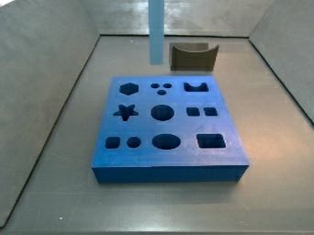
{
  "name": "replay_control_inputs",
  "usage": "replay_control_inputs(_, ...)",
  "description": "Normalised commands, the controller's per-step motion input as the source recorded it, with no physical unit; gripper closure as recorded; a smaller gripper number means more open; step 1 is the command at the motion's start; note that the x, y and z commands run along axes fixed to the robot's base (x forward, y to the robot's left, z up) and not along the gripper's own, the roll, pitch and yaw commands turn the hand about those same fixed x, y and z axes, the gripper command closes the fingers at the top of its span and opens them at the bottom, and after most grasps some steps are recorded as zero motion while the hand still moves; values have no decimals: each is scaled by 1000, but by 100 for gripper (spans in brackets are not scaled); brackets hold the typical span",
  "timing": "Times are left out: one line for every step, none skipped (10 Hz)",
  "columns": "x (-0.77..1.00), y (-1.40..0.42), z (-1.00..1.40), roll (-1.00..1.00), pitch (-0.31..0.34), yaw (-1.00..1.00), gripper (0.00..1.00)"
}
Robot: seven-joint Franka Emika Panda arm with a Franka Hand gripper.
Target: Insert the square-circle object.
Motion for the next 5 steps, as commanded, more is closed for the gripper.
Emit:
replay_control_inputs(-117, -86, -471, -90, -263, -971, 100)
replay_control_inputs(-114, -197, -483, -54, -257, -911, 100)
replay_control_inputs(-74, -406, -500, 0, -191, -811, 100)
replay_control_inputs(0, -506, -343, 13, -51, -783, 100)
replay_control_inputs(0, -651, -263, 34, 0, -660, 100)
